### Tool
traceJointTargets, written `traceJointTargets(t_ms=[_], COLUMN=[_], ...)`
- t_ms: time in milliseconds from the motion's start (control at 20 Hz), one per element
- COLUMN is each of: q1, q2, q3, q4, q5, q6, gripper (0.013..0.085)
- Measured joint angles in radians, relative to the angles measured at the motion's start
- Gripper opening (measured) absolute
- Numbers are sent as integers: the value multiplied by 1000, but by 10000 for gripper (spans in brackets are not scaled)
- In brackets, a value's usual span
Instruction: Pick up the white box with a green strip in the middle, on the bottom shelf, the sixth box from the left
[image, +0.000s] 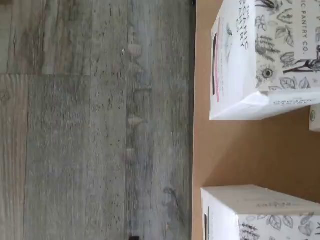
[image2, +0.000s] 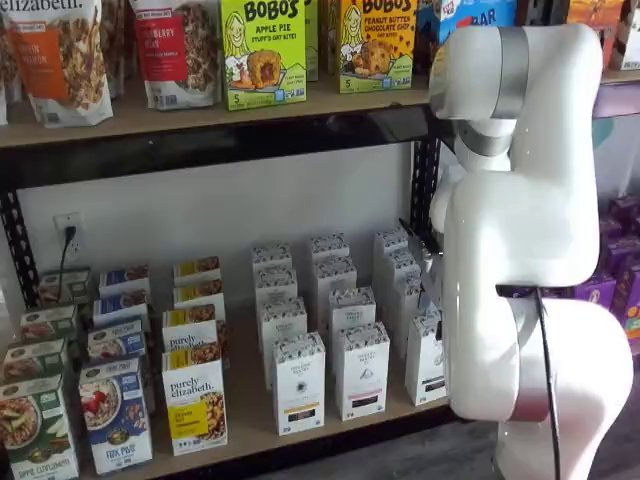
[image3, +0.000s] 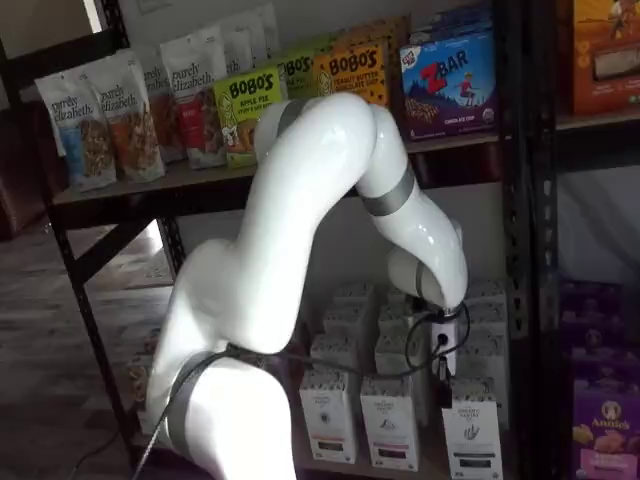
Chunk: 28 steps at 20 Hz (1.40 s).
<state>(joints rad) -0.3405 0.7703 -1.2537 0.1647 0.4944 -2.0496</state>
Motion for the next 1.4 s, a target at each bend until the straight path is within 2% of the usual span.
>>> traceJointTargets(t_ms=[50,150,200,550,850,1050,1200,1400], q1=[0,9,12,21,19,16,11,6], q2=[2,24,33,88,145,180,206,236], q3=[-1,-22,-33,-94,-159,-192,-222,-247], q4=[-13,-80,-88,-71,-98,-130,-137,-201], q5=[-3,-19,-20,-29,-31,-44,-36,-45], q6=[13,79,88,83,105,129,130,182], gripper=[850,850,850,850,850,850,850,850])
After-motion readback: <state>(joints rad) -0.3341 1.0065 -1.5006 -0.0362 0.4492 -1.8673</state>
